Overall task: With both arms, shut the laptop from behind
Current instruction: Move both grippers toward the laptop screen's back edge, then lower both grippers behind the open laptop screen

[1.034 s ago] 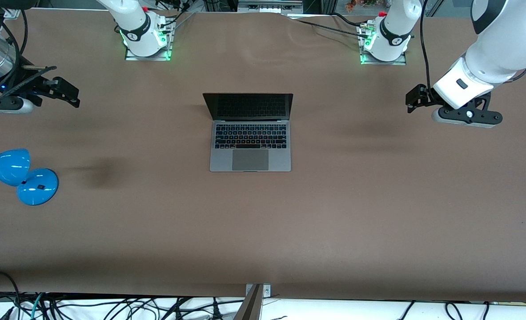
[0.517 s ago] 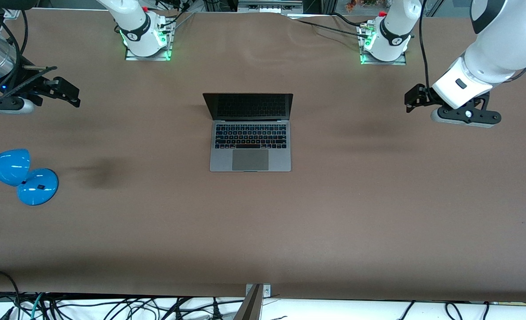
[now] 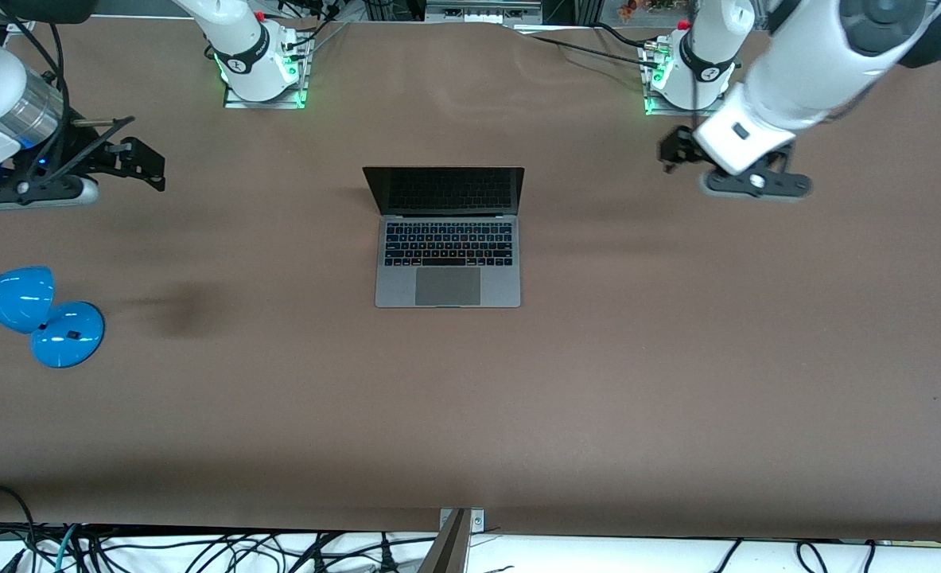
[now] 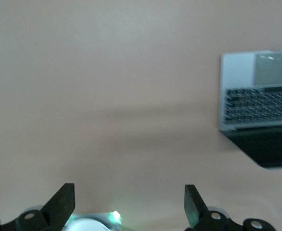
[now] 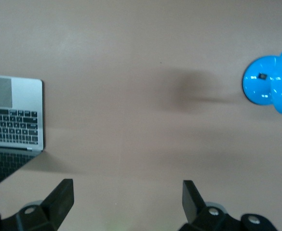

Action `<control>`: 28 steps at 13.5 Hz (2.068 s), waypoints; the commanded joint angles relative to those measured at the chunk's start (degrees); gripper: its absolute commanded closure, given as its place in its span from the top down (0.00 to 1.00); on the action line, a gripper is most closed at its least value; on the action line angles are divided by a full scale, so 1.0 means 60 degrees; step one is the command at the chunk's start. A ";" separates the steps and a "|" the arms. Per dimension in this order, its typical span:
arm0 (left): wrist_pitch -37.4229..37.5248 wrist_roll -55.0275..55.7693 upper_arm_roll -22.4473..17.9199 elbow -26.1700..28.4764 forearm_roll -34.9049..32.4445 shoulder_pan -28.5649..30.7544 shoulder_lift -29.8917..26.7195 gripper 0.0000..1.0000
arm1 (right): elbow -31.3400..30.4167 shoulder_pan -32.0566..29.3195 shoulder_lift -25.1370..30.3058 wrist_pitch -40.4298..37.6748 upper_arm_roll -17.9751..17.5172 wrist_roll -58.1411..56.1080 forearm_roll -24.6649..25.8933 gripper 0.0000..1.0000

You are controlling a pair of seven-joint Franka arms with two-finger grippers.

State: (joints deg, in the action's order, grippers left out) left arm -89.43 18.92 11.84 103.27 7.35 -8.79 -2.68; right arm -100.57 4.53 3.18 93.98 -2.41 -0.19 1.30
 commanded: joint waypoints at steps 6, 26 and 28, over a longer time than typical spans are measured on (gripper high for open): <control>0.0490 0.3010 0.2182 0.0146 0.1133 -0.0043 0.0401 1.00 | -0.0070 0.0400 -0.0442 0.0084 -0.1487 0.0909 -0.0143 1.00; -0.2527 0.6017 0.3050 0.0117 0.2335 -0.1084 0.3654 0.00 | -0.1022 0.2261 -0.1613 -0.0912 -0.1620 0.3577 -0.3775 0.08; -0.2746 0.6031 0.3007 0.0102 0.2291 -0.1040 0.3844 0.00 | -0.1022 0.2408 -0.1862 -0.1058 -0.1620 0.3606 -0.4184 0.00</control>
State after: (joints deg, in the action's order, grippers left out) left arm -104.63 54.09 30.01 104.42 20.73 -15.12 19.20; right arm -106.44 18.08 -7.18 88.54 -12.23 20.57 -21.51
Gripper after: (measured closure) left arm 0.991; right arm 0.930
